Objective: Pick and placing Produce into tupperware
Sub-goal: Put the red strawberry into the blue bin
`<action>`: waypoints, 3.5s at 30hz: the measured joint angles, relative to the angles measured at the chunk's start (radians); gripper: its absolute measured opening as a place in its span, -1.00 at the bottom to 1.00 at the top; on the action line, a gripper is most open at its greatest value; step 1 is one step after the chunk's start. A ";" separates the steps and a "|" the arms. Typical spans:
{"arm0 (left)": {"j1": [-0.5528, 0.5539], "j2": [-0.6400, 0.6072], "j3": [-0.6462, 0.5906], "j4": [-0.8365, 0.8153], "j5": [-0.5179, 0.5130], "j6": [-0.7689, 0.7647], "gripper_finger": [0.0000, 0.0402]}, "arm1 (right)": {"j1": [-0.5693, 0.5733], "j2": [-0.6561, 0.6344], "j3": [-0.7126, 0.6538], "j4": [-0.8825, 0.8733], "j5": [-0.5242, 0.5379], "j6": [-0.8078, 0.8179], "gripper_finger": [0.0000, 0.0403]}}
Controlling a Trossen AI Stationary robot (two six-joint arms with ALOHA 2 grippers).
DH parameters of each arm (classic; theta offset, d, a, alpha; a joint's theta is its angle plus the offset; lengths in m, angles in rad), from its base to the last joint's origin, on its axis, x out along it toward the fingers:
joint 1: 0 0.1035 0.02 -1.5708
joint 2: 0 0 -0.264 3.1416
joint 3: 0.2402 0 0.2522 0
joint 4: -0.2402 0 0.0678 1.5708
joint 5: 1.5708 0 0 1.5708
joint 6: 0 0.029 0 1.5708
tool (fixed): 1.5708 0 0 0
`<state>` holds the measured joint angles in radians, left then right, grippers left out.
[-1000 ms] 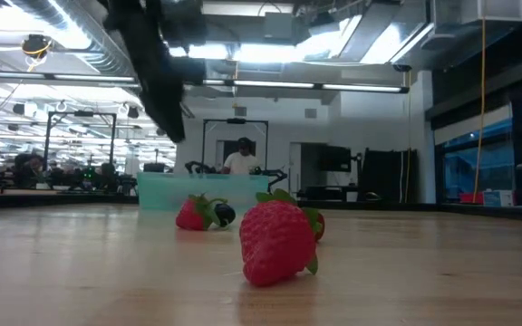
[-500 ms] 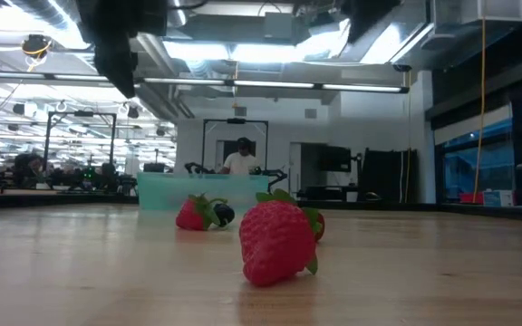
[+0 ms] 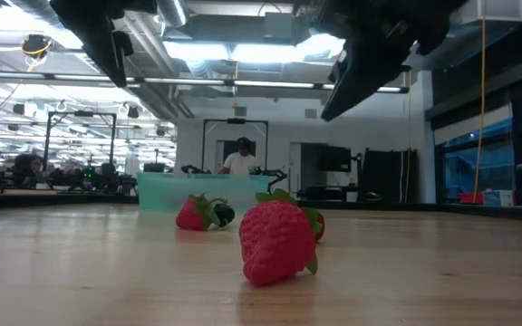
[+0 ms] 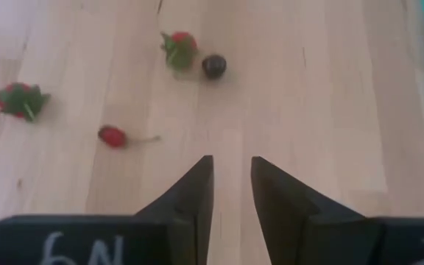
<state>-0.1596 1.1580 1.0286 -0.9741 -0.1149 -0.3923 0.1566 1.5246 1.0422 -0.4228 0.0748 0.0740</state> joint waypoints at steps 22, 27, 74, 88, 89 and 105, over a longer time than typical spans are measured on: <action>-0.001 0.001 -0.001 0.048 -0.031 0.002 -0.05 | 0.003 0.254 -0.089 0.520 -0.148 -0.038 -0.48; -0.001 0.001 -0.001 0.047 -0.031 0.002 -0.05 | 0.004 0.301 -0.089 0.600 -0.148 -0.051 -0.22; 0.000 0.001 -0.001 0.048 -0.034 0.010 -0.05 | 0.057 0.555 0.193 0.441 0.012 0.033 0.03; 0.000 0.001 -0.001 0.048 -0.034 0.010 -0.05 | 0.057 0.555 0.247 0.363 0.012 0.027 -0.02; 0.000 0.001 -0.001 0.048 -0.034 0.010 -0.05 | 0.057 0.555 0.247 0.363 0.012 0.027 -0.05; 0.000 0.001 -0.001 0.048 -0.034 0.010 -0.05 | 0.055 0.554 0.253 0.355 0.022 0.000 -0.95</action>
<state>-0.1596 1.1591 1.0275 -0.9264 -0.1490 -0.3824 0.2112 2.0785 1.2953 -0.0682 0.0969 0.0737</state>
